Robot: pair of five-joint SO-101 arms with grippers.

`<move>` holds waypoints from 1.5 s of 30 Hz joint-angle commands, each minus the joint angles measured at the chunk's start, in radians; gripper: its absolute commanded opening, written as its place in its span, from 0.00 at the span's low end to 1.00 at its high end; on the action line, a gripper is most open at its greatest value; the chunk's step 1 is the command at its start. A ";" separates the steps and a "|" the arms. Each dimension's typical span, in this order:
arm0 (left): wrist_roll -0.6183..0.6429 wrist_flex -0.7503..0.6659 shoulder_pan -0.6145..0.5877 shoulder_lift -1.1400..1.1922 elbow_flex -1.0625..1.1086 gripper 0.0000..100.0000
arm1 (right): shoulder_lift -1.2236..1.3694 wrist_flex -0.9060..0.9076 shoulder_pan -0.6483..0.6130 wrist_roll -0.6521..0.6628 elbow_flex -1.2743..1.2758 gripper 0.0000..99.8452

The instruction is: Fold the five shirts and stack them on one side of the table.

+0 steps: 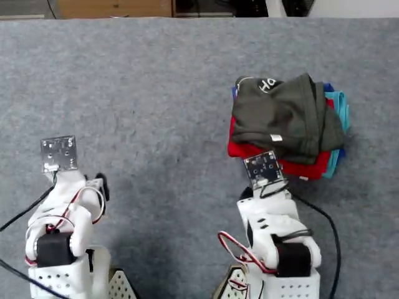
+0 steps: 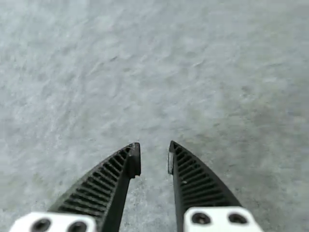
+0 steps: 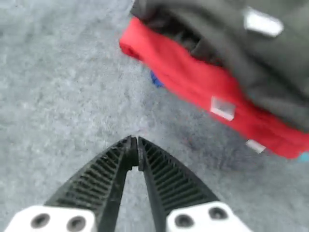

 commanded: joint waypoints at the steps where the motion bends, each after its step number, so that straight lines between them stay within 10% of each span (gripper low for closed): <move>1: -0.012 -0.009 -0.023 -0.058 0.038 0.11 | -0.105 -0.089 -0.010 -0.055 0.073 0.00; 27: -0.015 0.014 -0.342 -0.220 0.410 0.11 | -0.104 -0.058 -0.012 -0.095 0.234 0.00; 45: -0.009 0.014 -0.347 -0.222 0.410 0.11 | -0.104 -0.058 -0.012 -0.095 0.234 0.00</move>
